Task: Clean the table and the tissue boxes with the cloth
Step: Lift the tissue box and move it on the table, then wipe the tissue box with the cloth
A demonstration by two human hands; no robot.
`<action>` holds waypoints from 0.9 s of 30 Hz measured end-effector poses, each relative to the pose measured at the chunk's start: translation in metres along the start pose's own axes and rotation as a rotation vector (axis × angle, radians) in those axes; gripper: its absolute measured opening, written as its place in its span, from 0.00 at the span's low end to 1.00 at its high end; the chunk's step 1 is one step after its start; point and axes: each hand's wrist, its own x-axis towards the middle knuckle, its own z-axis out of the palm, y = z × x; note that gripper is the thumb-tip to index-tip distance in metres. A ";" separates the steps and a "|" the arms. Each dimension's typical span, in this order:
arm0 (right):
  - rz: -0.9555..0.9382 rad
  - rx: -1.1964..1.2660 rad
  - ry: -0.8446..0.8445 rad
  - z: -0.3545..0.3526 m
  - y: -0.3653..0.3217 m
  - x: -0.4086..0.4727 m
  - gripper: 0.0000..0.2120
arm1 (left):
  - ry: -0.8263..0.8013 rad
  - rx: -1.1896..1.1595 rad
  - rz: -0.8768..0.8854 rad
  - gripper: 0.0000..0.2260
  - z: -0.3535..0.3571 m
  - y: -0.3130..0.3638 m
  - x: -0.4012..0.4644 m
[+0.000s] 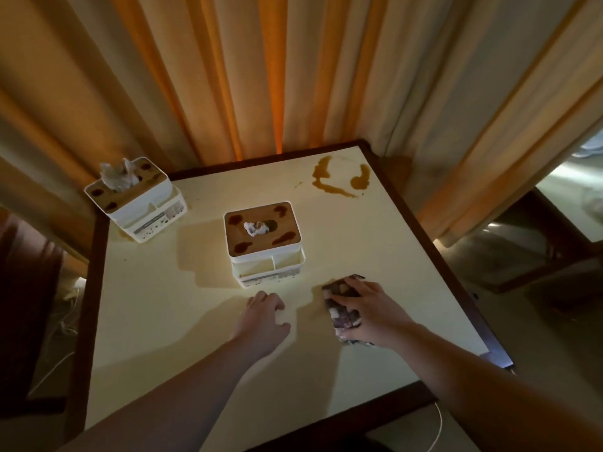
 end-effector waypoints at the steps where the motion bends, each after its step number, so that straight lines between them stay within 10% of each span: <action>1: 0.017 0.013 -0.015 0.001 0.000 0.000 0.39 | -0.003 0.004 0.014 0.17 0.000 -0.001 0.001; 27: -0.049 0.212 0.135 -0.041 -0.038 0.010 0.17 | 0.095 -0.107 0.338 0.12 -0.067 0.009 0.009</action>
